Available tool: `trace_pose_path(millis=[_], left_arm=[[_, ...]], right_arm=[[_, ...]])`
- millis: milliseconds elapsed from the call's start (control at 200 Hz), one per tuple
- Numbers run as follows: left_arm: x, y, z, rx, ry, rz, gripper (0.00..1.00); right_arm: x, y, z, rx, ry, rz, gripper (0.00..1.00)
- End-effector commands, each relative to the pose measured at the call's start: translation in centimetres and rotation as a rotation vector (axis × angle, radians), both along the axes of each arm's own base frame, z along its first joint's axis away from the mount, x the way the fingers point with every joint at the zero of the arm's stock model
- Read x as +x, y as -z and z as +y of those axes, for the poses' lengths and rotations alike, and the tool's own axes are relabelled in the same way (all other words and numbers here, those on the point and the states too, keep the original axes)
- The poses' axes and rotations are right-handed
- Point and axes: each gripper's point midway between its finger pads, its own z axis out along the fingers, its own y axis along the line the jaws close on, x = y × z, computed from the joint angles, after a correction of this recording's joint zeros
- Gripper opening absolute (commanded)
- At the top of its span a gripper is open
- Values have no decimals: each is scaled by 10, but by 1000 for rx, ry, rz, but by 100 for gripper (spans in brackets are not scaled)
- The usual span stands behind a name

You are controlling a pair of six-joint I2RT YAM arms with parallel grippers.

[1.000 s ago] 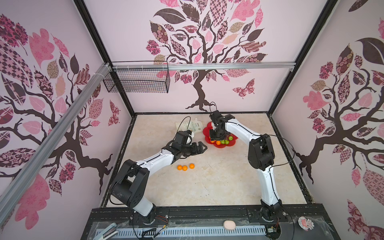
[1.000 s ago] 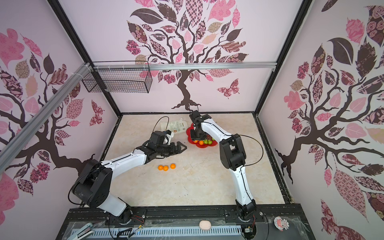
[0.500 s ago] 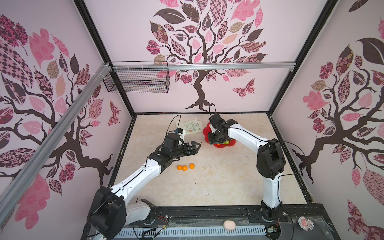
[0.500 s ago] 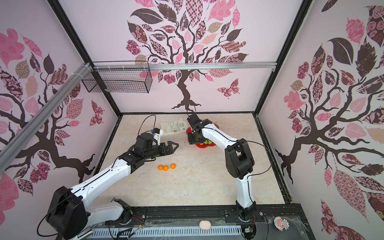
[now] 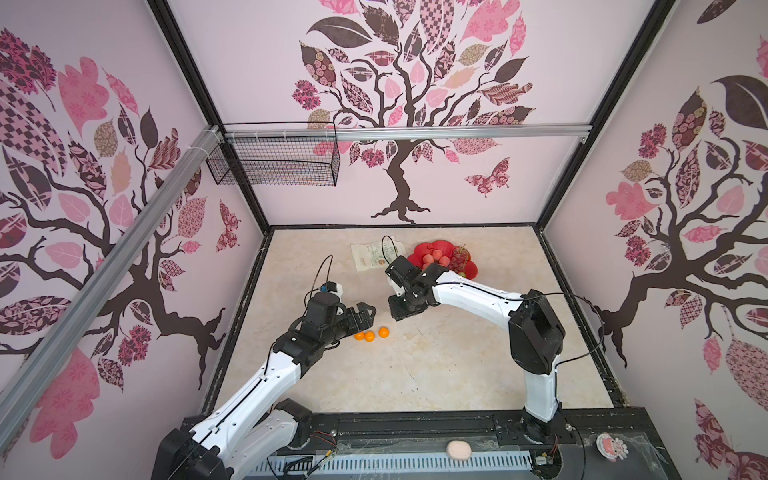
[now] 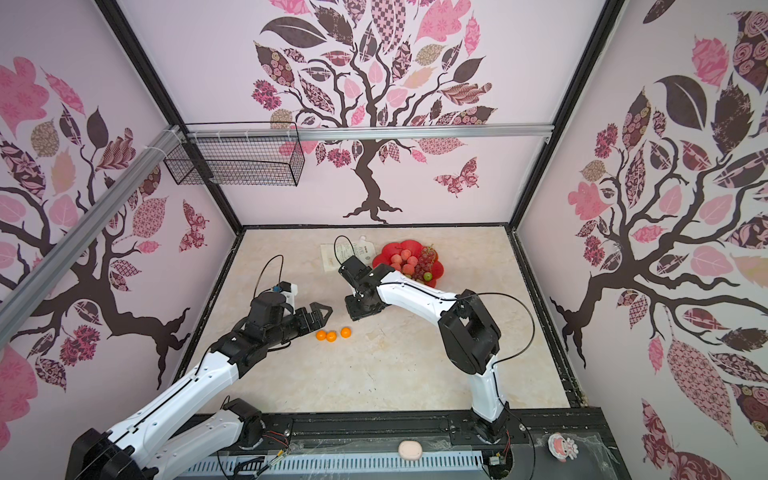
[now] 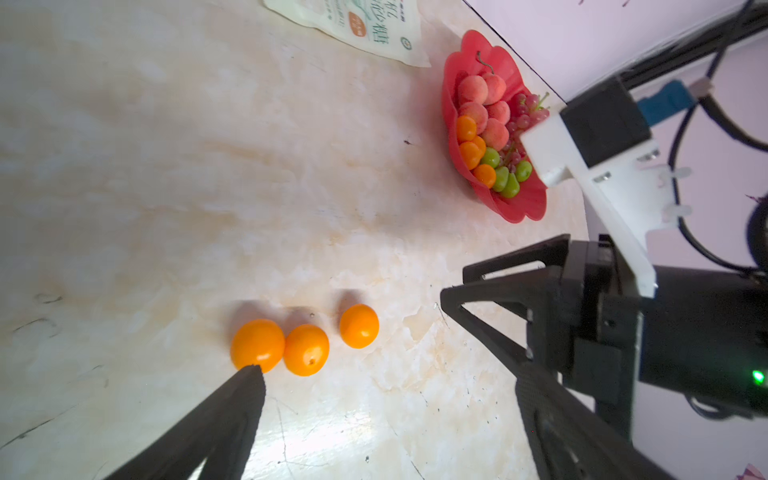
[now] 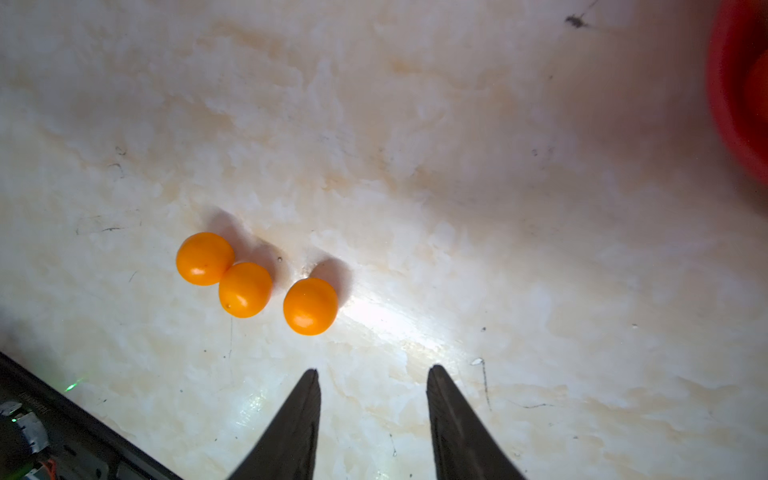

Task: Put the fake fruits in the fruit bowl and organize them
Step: 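Move the right gripper back over the kumquats on the table, then lower the right gripper and close it on a kumquat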

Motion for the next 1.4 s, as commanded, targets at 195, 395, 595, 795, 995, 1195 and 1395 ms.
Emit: trace_pose_path(millis=[195, 395, 595, 795, 995, 1195, 1395], left_arm=[[-8, 15, 21, -27, -60, 51, 98], [-8, 14, 21, -29, -58, 47, 98], [-9, 14, 22, -27, -56, 45, 98], [-8, 13, 21, -29, -54, 40, 98], [-5, 11, 20, -28, -49, 32, 98], [-4, 12, 19, -35, -47, 32, 98], [-5, 12, 19, -30, -40, 27, 99]], right_arm=[[-21, 28, 30, -11, 51, 118, 46], [-22, 43, 29, -46, 107, 160, 46], [-21, 56, 31, -67, 120, 186, 46], [-17, 59, 37, -84, 110, 193, 46], [-19, 63, 34, -128, 97, 226, 46], [-23, 68, 33, -155, 91, 252, 47], [-21, 73, 36, -172, 87, 267, 47]])
